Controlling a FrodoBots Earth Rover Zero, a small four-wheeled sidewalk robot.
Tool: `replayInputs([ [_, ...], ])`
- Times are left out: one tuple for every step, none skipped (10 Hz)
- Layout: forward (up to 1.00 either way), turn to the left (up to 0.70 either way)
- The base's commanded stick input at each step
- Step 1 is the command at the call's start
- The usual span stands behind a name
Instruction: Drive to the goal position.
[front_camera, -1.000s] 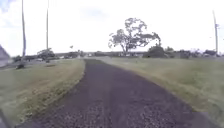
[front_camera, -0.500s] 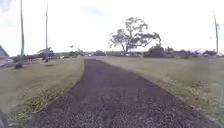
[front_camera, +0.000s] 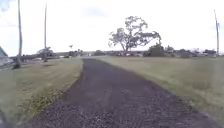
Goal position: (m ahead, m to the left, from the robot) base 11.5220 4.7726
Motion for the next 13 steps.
replayInputs([
  [0.50,0.00],
  [0.50,0.00],
  [0.50,0.00],
  [0.50,0.00],
  [0.50,0.00],
  [0.50,0.00],
  [0.50,0.00],
  [0.50,0.00],
  [0.50,0.00],
  [0.50,0.00],
  [0.50,0.00],
  [0.50,0.00],
  [0.50,0.00],
])
